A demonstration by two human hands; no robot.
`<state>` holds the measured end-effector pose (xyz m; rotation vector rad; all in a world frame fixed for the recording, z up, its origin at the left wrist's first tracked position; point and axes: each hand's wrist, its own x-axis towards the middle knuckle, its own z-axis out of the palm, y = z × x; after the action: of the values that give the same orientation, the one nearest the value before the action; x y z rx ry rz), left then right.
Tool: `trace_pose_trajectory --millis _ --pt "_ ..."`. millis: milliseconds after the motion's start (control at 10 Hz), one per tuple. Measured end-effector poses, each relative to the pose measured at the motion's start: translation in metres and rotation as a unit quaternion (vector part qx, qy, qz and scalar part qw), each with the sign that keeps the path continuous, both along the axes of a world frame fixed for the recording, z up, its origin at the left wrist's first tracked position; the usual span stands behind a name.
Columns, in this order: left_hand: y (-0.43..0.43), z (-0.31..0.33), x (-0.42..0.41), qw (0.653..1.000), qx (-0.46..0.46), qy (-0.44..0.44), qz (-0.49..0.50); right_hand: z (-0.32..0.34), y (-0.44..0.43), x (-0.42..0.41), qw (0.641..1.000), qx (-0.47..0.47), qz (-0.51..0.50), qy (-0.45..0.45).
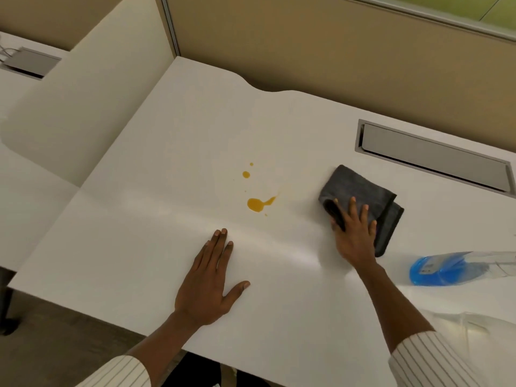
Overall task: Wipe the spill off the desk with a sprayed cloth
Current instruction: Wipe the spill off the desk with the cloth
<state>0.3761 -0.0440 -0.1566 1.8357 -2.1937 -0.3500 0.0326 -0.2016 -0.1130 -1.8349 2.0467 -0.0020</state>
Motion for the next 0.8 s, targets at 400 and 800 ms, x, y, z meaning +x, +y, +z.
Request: trace_pose_trajectory --millis 400,800 --pt "0.001 0.0 0.0 1.0 0.003 -0.008 0.007 -0.005 0.045 0.061 0.974 -0.02 0.221 -0.04" --pt "0.0 0.0 -0.001 1.0 0.007 -0.009 0.003 0.005 -0.036 0.058 0.996 0.009 0.089 0.005"
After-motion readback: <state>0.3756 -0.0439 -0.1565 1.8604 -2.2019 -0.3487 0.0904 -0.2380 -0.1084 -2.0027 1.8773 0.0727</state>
